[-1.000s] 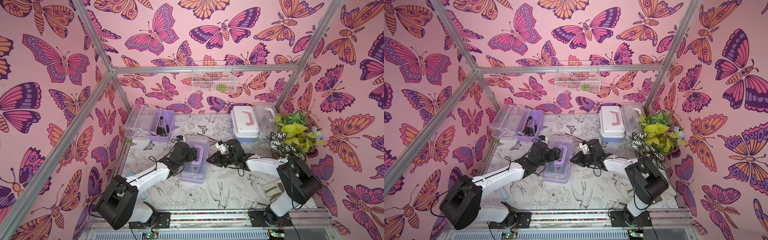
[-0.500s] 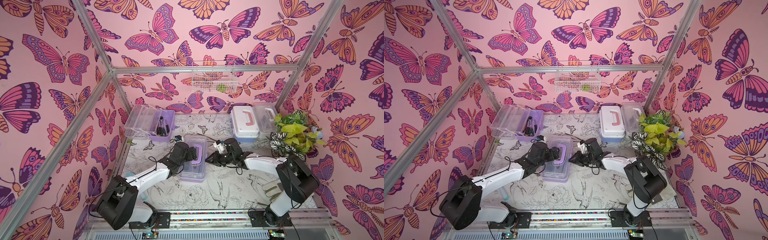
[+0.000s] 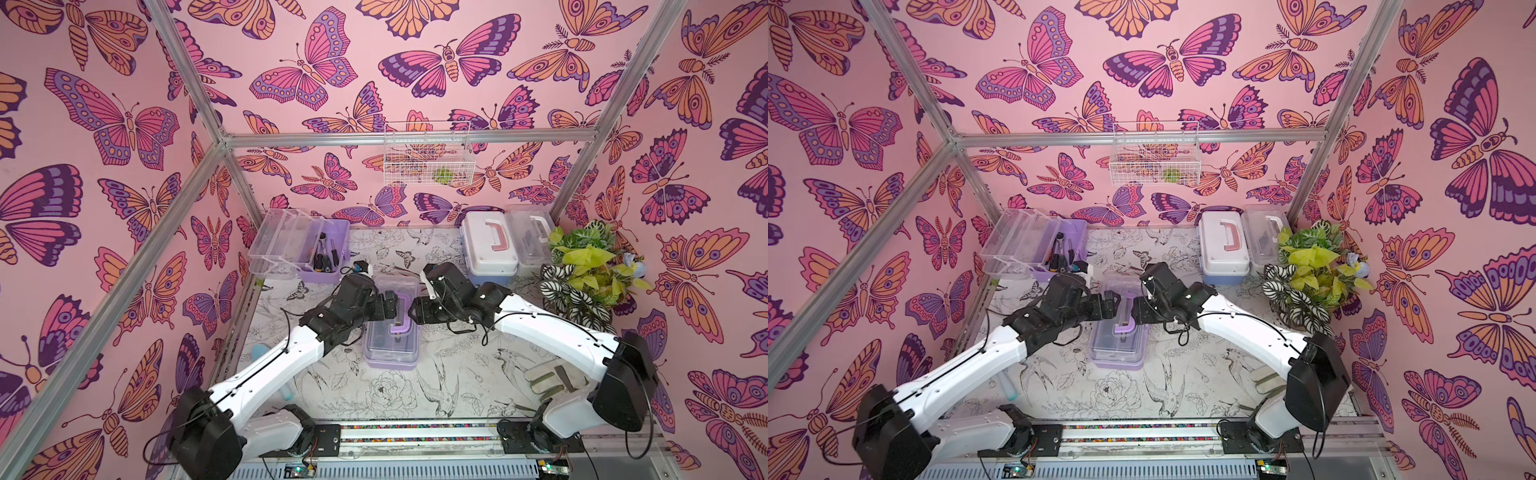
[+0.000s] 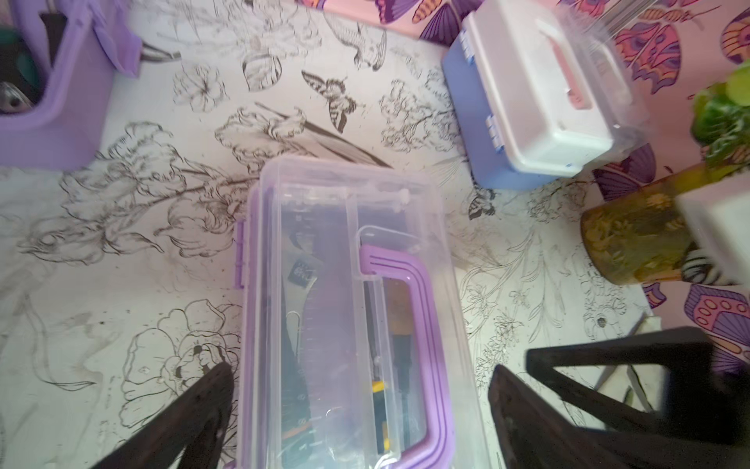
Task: Close toolboxes
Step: Fasten the toolbox latch on the toolbox, then move the toolbox to the center of the board.
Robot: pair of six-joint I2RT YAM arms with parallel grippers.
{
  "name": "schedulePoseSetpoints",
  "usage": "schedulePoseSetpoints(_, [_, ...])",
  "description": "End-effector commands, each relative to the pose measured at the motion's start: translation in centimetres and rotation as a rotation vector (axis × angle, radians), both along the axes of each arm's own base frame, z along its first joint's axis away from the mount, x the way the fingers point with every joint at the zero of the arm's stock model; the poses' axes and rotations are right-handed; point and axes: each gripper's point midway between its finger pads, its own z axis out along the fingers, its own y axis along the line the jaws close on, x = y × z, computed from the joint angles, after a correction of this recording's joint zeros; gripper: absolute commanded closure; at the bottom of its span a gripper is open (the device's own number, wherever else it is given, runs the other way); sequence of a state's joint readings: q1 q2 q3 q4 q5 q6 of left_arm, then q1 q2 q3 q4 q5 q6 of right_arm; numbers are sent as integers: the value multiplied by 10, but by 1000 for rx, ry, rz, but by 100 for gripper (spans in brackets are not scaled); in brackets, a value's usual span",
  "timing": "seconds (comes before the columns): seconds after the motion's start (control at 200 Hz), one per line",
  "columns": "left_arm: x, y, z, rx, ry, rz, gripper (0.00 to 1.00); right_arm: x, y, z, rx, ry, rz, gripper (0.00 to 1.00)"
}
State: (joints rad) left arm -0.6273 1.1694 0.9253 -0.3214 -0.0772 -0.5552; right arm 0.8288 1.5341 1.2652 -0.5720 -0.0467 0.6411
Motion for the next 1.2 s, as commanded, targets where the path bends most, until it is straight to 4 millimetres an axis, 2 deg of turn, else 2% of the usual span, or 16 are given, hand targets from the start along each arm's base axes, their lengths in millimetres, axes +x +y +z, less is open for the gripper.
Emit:
schedulePoseSetpoints(0.0, [-17, 25, -10, 115, 41, -9, 3, 1, -12, -24, -177, 18, -29, 38])
schedulePoseSetpoints(0.275, [-35, 46, -17, 92, 47, 23, 3, 3, 11, -44, -306, 43, 5, 39])
schedulePoseSetpoints(0.506, [-36, 54, -18, 80, 46, 34, 2, 11, 3, -56, -421, 61, -13, 53])
schedulePoseSetpoints(0.661, [-35, 57, -18, 75, 46, 44, 2, 27, -5, -62, -480, 64, -20, 62])
schedulePoseSetpoints(0.751, [-35, 60, -20, 72, 48, 51, 2, 47, -16, -59, -501, 46, -48, 65])
schedulePoseSetpoints(0.906, [-36, 62, -22, 67, 55, 59, 2, 93, -44, -57, -546, 10, -95, 67])
schedulePoseSetpoints(0.961, [-37, 62, -23, 64, 58, 59, 2, 103, -51, -54, -547, 15, -97, 67])
schedulePoseSetpoints(1.051, [-40, 65, -22, 60, 54, 67, 2, 104, -51, -38, -516, -18, -85, 66])
schedulePoseSetpoints(1.192, [-40, 67, -22, 58, 51, 75, 2, 84, -44, -17, -433, -45, -51, 55])
